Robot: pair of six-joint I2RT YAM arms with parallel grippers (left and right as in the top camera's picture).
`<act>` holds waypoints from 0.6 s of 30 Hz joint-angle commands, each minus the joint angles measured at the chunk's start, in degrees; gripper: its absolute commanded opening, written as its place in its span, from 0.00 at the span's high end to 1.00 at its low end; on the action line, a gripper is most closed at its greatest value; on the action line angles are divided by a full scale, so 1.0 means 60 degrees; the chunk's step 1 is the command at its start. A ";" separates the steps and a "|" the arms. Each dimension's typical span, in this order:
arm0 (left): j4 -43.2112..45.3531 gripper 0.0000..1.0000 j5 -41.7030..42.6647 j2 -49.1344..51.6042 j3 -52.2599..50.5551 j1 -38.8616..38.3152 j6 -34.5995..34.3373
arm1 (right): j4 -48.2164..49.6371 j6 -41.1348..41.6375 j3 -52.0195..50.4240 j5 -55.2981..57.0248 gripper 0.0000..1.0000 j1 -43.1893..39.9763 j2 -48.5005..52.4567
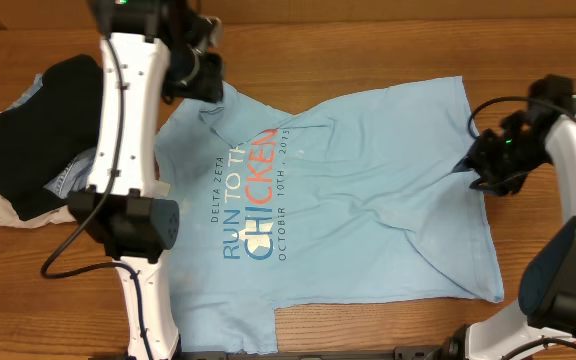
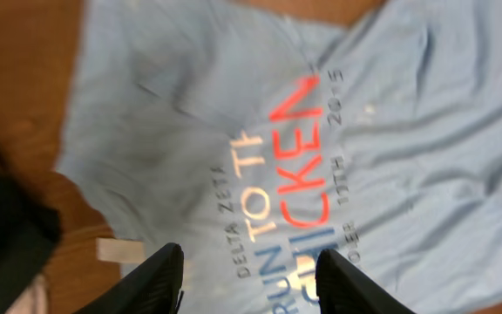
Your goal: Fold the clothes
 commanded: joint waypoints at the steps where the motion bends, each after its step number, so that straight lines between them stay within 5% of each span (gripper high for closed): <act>1: 0.0022 0.47 -0.0499 0.0517 -0.1246 -0.0397 -0.0189 | 0.0874 -0.0641 -0.0233 -0.0069 0.51 0.0521 -0.0084; 4: 0.0004 0.50 -0.0346 0.0528 -0.1701 -0.0499 -0.0135 | 0.1883 -0.0688 -0.0240 -0.0066 0.50 0.0925 -0.0066; 9: 0.1096 0.58 -0.0331 0.0528 -0.3461 -0.0787 -0.0127 | 0.3515 -0.0375 -0.0346 -0.0062 0.81 0.1872 0.0306; 12: 0.2463 0.62 -0.0335 0.0528 -0.4717 -0.0965 -0.0164 | 0.4313 0.0015 -0.0379 0.0233 0.91 0.2368 0.0947; 18: 0.4477 0.69 -0.0342 0.0528 -0.6331 -0.1071 -0.0233 | 0.5446 0.0306 -0.0379 0.0404 0.93 0.2506 0.2350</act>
